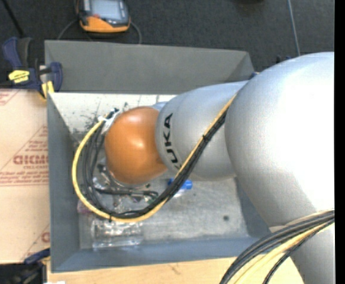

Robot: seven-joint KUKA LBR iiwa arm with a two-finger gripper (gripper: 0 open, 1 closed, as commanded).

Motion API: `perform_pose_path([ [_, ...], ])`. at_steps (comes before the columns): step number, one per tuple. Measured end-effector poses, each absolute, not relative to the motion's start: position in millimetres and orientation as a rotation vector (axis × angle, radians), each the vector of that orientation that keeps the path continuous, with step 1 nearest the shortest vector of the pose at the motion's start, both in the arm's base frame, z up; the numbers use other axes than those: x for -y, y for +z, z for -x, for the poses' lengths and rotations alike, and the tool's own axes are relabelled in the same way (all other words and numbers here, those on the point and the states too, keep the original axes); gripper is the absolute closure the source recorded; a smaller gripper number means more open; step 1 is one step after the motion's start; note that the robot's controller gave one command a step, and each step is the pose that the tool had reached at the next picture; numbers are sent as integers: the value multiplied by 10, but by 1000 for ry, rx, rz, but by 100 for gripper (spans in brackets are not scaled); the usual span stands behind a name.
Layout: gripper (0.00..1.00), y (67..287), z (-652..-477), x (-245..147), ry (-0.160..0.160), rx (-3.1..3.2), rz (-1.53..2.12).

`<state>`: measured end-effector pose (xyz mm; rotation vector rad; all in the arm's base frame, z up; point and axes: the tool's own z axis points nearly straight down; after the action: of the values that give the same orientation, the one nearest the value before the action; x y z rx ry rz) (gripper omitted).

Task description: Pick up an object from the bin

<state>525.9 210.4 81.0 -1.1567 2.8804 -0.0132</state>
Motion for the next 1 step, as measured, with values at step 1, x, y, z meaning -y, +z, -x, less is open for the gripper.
perform_pose_path([
  [1, 0, 783, -5157, -1923, -7, -2861, 1205],
])
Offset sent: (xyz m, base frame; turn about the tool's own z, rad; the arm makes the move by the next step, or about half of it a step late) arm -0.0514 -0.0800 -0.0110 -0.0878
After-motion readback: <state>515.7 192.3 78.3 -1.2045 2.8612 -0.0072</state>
